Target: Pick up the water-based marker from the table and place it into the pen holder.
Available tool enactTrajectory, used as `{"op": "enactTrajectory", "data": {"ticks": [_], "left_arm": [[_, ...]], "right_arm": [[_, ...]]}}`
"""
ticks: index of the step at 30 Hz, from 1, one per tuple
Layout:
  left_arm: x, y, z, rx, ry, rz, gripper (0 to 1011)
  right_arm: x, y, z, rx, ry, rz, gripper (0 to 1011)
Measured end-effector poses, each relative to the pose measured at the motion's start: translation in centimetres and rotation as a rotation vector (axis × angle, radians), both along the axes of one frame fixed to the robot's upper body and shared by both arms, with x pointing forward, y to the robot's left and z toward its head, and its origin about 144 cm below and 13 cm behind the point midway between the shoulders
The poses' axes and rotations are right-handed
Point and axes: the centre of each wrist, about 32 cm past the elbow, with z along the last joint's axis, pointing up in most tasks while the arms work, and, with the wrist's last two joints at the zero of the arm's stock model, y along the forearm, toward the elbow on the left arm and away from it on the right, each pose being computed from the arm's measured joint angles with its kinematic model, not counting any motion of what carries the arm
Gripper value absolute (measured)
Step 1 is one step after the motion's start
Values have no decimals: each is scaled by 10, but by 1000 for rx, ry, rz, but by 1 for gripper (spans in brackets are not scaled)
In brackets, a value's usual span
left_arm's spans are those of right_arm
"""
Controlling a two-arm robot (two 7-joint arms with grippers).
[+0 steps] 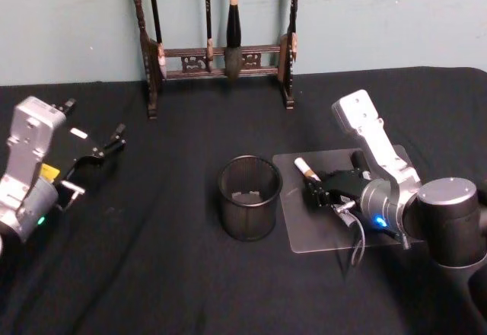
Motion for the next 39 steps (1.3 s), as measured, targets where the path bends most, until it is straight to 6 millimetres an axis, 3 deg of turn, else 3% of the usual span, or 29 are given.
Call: {"op": "enactTrajectory", "data": {"ticks": [14, 26, 33, 39], "left_arm": [[0, 0, 0, 0, 0, 0, 1001], [0, 0, 0, 0, 0, 0, 1001], [0, 0, 0, 0, 0, 0, 1001], [0, 0, 0, 0, 0, 0, 1001]], "right_arm": [[-3, -5, 6, 44, -94, 15, 181], [-14, -14, 19, 217, -391, 67, 181], [-17, -4, 18, 350, -569, 147, 181], [-16, 9, 13, 417, -614, 196, 181]]}}
